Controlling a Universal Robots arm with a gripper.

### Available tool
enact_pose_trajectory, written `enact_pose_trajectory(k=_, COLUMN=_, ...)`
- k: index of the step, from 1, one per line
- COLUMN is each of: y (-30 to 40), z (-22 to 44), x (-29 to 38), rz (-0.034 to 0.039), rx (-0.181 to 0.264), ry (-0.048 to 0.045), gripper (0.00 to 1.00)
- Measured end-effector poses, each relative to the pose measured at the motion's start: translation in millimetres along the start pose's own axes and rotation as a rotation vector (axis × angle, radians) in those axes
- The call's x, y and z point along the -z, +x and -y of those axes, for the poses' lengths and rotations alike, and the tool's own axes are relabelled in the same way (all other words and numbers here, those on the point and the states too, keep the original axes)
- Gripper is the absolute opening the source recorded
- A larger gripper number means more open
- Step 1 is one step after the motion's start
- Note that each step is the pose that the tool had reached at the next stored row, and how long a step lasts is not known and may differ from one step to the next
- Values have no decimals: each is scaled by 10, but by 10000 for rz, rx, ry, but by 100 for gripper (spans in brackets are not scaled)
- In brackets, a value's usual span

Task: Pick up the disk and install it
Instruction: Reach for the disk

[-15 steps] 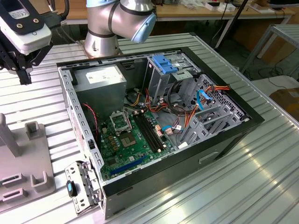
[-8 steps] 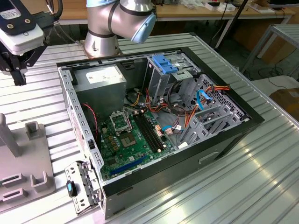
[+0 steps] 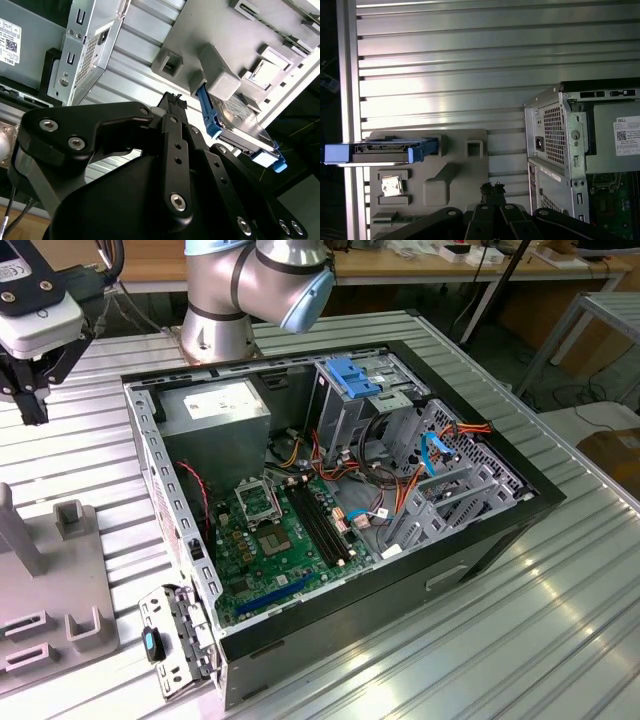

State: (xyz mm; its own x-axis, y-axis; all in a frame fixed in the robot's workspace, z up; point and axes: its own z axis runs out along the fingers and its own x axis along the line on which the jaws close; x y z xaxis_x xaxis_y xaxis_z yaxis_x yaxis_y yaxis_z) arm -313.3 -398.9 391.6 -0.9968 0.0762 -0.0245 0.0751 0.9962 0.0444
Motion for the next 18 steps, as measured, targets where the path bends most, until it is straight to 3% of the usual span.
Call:
enact_pose_trajectory(k=5, y=10, z=1, x=0, rz=0, rx=-1, ry=0, gripper=11)
enact_pose_trajectory(k=8, y=84, z=7, x=2, rz=0, rx=0, ry=0, gripper=11)
enact_pose_trajectory(k=12, y=130, z=10, x=3, rz=0, rx=0, ry=0, gripper=11)
enact_pose_trajectory(k=18, y=297, z=23, x=6, rz=0, rx=0, ry=0, gripper=11)
